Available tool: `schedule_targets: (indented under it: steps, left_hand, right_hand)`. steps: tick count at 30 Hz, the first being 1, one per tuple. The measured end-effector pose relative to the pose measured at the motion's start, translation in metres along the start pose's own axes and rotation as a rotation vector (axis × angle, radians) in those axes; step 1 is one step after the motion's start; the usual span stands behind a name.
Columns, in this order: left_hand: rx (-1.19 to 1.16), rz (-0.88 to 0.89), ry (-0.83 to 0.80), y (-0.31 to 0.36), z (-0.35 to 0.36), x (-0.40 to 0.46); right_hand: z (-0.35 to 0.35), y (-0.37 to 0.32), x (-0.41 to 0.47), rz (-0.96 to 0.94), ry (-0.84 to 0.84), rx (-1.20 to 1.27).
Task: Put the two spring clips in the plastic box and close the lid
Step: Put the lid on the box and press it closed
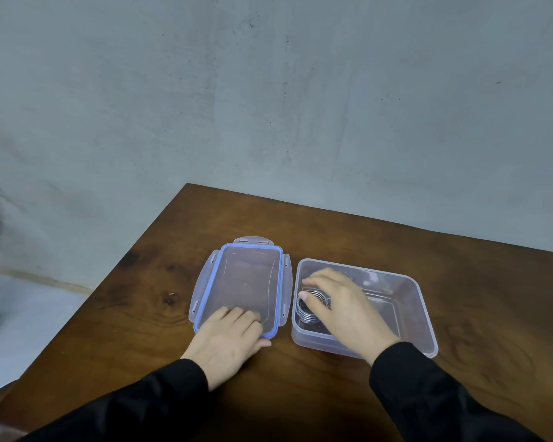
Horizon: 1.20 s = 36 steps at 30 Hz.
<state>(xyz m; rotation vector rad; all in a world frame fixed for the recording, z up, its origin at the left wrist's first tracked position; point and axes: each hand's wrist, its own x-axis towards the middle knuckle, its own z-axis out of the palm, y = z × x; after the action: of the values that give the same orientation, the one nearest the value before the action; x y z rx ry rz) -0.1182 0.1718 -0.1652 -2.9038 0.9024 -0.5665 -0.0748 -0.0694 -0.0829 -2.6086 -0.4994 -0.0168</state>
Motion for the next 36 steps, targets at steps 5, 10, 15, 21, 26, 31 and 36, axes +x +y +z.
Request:
schedule_targets:
  steps: [5, 10, 15, 21, 26, 31, 36]
  left_hand:
    - [0.005, -0.093, 0.17, -0.032, -0.029, 0.016]
    - [0.063, -0.256, 0.301, -0.069, -0.07, 0.048]
    - [-0.016, -0.402, 0.452, -0.097, -0.105, 0.081]
    - [-0.181, -0.522, 0.678, -0.097, -0.154, 0.118]
    - [-0.767, -0.579, 0.767, -0.051, -0.191, 0.139]
    - [-1.099, -0.656, 0.739, -0.022, -0.19, 0.161]
    - [-1.664, -0.92, 0.424, -0.011, -0.156, 0.17]
  right_hand:
    - [-0.002, -0.004, -0.003, -0.011, 0.054, 0.026]
    - [-0.011, -0.003, 0.001, 0.011, 0.187, 0.061]
    - [-0.02, -0.005, 0.006, 0.109, 0.246, 0.164]
    - [-0.038, 0.004, 0.01, 0.172, 0.358, 0.349]
    - [-0.072, 0.015, 0.003, 0.3, 0.34, 0.723]
    - [-0.1, 0.042, -0.018, 0.338, 0.532, 0.807]
    - [-0.115, 0.077, -0.045, 0.475, 0.611, 0.86]
